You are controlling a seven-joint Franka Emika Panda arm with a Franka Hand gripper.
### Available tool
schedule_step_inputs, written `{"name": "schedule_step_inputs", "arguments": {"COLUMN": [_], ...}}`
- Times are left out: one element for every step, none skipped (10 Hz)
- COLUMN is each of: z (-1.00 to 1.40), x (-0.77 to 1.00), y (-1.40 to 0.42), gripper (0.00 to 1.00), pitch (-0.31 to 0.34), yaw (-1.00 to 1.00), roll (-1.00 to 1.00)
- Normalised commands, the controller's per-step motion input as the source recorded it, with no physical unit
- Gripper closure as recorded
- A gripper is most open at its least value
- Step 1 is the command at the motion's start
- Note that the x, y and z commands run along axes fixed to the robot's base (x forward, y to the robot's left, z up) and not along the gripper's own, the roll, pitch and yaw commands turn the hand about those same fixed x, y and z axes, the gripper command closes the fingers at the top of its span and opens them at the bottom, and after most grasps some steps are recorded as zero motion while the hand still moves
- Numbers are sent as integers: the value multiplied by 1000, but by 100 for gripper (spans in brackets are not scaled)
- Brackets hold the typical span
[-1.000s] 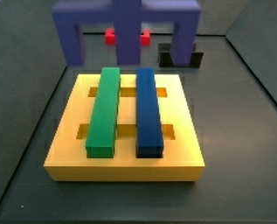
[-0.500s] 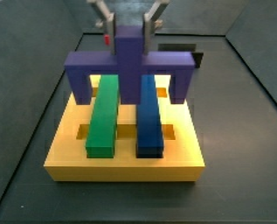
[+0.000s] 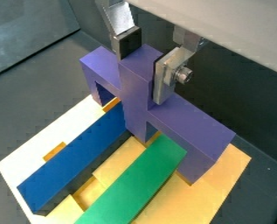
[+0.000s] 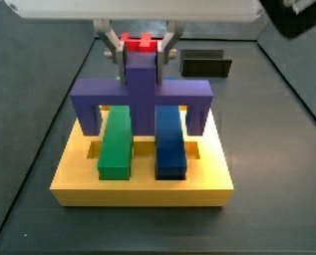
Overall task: Pick up the purple object. Move up. Move to above the board. Insert the purple object.
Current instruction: Insert the purple object.
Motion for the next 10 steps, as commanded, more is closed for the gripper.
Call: {"name": "schedule_step_inputs", "arguments": {"z": [-143,-146,-131,-57,-83,-100,-111,-177,-246,-243], "x": [0,0,26,60,0,0,0,0,11,0], "y": [-46,-51,-66,-14,0,0,0,-34,-74,-74], "gripper": [100,100,100,100,100,100,100,100,100,100], "pitch": [-36,-43,-60,-71,-56,-66,-64,-83,-110,-110], "yaw": [20,23,0,11,31,3,0,6,9,23], "roll": [-41,-40,-71,-121,-61,-59,-43,-13,-27,-9]}}
